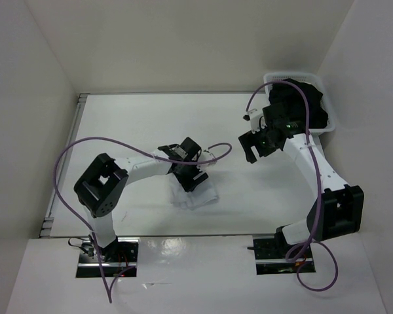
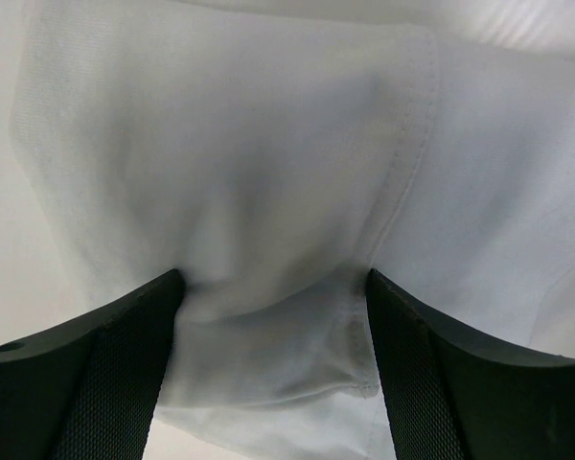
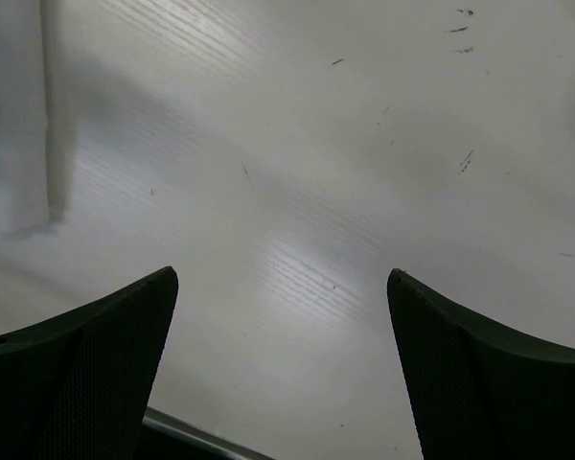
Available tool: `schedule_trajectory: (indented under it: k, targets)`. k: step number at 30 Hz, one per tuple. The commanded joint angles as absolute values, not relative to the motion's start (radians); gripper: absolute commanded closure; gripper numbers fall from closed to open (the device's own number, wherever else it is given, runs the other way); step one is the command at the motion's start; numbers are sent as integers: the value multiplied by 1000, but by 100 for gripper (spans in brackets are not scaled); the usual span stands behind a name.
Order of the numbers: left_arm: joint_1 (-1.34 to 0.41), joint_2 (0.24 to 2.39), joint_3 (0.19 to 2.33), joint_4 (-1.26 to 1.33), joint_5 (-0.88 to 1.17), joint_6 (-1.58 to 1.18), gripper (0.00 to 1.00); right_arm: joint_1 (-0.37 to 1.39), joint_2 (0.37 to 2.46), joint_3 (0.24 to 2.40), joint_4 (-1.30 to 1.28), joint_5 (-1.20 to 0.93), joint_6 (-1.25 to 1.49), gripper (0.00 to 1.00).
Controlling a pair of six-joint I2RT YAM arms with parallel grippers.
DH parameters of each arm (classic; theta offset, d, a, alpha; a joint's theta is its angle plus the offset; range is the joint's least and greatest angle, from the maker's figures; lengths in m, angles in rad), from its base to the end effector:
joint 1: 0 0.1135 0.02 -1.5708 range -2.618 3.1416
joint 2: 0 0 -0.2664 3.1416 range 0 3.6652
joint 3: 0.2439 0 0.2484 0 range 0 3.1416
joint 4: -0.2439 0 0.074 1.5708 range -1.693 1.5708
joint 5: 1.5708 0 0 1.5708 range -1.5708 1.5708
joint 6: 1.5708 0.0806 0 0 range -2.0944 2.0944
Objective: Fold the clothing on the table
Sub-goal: Fold the skirt
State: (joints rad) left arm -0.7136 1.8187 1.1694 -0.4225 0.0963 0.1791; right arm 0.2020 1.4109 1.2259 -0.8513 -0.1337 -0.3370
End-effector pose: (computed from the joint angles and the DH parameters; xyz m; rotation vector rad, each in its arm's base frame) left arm 0.2878 -0.2595 0.1384 1.1818 2.3935 -0.3037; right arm 0.2956 0.0715 0.2587 -0.7373 2.4907 0.1255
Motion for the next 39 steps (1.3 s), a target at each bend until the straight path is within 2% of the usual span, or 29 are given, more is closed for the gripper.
schedule_trajectory:
  k: [1, 8, 16, 19, 22, 25, 30, 35, 39]
  targets:
    - [-777, 1870, 1189, -433, 71, 176, 17, 166, 1376, 1220, -815, -132, -321, 6]
    - [-790, 1826, 1281, -456, 6, 176, 16, 130, 1367, 1210, -805, -152, -321, 5]
    - [-741, 1588, 1462, -626, -29, 196, 7, 91, 1335, 1192, -796, -184, -311, 5]
    - [-640, 1495, 1523, -695, -17, 172, 1, 81, 1302, 1192, -787, -184, -301, 5]
    - [-484, 1383, 1494, -695, -17, 153, 1, 34, 1255, 1160, -763, -166, -282, 5]
    - [-301, 1271, 1369, -686, -26, 97, 1, -55, 1169, 1108, -706, -155, -233, 1]
    - [-11, 1131, 1138, -644, 20, 14, 1, -213, 1010, 1000, -591, -126, -163, 1]
    - [246, 1098, 1036, -598, 184, 23, 1, -279, 977, 927, -520, -89, -135, 1]
    - [354, 1110, 1012, -589, 272, 60, 1, -299, 977, 927, -508, -41, -126, 1]
